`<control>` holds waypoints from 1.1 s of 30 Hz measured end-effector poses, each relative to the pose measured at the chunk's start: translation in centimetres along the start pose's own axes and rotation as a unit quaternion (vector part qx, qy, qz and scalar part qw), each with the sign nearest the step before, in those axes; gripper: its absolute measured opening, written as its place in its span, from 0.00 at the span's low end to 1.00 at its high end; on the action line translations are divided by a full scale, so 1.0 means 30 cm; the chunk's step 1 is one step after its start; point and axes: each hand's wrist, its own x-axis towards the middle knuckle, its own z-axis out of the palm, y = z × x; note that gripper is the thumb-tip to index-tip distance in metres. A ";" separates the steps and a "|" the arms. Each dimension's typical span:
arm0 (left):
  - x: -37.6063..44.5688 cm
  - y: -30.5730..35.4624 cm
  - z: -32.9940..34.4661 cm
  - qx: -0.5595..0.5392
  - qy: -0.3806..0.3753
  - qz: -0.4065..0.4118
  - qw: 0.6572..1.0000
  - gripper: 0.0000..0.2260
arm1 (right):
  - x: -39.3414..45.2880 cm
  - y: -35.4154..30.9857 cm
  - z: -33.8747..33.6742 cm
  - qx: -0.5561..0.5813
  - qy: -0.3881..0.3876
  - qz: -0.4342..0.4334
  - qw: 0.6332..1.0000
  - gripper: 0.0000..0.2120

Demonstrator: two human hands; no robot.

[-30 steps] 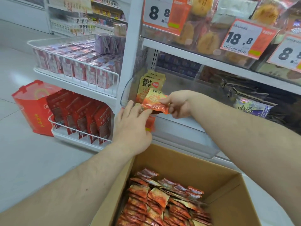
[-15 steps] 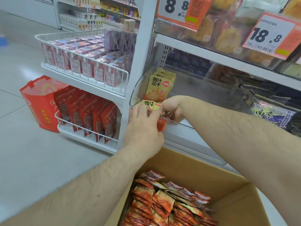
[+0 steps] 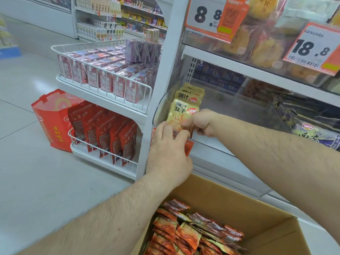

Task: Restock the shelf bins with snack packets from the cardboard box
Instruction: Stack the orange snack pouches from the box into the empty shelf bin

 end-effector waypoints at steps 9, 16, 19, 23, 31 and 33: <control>0.000 -0.009 0.017 -0.004 0.015 0.010 1.000 0.22 | 0.071 0.030 0.064 -0.040 0.182 -0.113 0.976 0.30; -0.004 -0.006 0.012 0.000 0.010 0.012 1.000 0.23 | 0.044 0.032 0.065 -0.041 0.073 -0.050 0.995 0.15; -0.003 -0.009 0.011 0.004 0.011 0.017 1.000 0.23 | 0.037 0.032 0.054 -0.031 0.072 -0.038 0.996 0.17; -0.005 -0.006 0.009 -0.005 0.007 0.010 1.000 0.22 | 0.044 0.038 0.052 -0.030 0.073 -0.032 0.996 0.17; -0.006 0.000 0.009 -0.008 0.009 0.006 1.000 0.23 | 0.052 0.038 0.038 -0.109 0.102 -0.070 0.986 0.19; -0.006 0.000 0.009 -0.006 0.008 0.007 1.000 0.24 | 0.053 0.032 0.043 -0.124 0.102 -0.075 0.984 0.20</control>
